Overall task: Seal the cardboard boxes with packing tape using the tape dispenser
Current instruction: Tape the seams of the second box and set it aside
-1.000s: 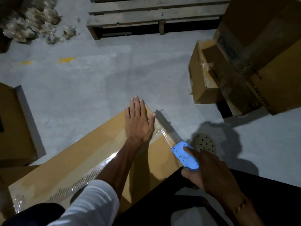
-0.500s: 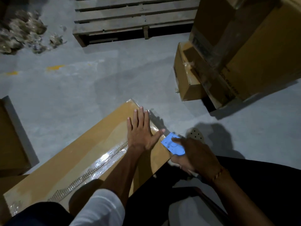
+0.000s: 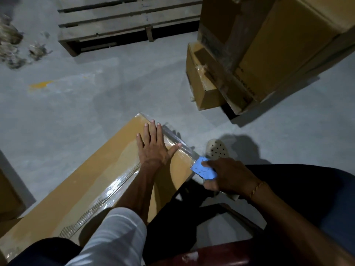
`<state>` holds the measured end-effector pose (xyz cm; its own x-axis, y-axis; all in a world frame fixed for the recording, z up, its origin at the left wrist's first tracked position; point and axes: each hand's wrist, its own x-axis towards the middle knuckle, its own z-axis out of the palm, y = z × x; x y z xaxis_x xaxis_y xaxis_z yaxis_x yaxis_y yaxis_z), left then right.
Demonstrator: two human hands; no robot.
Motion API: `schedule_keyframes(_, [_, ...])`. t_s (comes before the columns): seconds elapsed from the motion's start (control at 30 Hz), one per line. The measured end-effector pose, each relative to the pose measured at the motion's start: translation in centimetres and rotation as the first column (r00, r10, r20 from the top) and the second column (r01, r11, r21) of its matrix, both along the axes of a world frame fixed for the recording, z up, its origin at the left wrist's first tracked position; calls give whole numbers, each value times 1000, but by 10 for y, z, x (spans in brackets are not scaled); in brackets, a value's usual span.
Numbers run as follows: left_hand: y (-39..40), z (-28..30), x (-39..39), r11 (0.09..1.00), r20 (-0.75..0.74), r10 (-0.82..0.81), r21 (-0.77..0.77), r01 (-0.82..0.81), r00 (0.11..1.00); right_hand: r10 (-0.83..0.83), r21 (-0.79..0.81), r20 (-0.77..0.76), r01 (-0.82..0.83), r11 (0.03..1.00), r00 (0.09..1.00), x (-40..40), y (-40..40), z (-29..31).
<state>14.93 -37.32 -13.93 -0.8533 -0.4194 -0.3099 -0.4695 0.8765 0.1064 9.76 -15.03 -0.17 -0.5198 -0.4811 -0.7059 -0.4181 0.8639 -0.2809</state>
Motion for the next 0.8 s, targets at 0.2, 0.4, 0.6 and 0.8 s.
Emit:
schedule_keyframes(0.2, [-1,1,-1,1000,14,-5,10,5,1000,4,56,13,-4,998,1000,5,13,-1])
schedule_keyframes(0.4, [0,3,-3,1000,31,6,0,-6,999,-39,50,38,37,998,999,4,13,-7])
schedule_keyframes(0.6, [35,16,13,997,38,-34,65,32,999,-154,42,82,151,988,985,-9,7,-11])
schedule_keyframes(0.8, [67,27,32,988,70,-155,31,153,985,-142,216,161,106,971,977,18,2,-49])
